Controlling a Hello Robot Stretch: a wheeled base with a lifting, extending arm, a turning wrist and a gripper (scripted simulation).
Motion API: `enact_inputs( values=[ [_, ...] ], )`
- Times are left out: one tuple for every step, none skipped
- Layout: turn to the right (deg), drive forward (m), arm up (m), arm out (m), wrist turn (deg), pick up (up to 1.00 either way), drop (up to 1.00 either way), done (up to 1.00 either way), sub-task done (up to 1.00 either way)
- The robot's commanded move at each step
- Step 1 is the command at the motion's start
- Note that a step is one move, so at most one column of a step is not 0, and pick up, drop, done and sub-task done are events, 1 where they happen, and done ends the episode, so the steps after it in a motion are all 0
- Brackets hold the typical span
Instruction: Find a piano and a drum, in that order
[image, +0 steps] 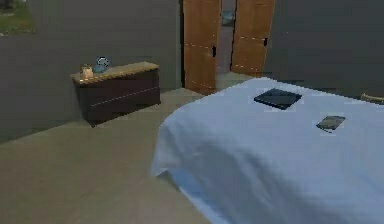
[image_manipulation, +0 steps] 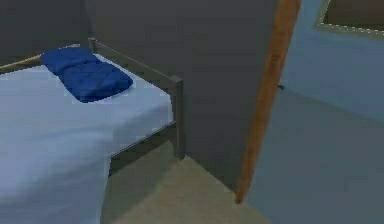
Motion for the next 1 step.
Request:
enact_inputs(
  values=[
    [-42.0,0.0,0.0,0.0,0.0,0.0,0.0,0.0,0.0]
  ],
)
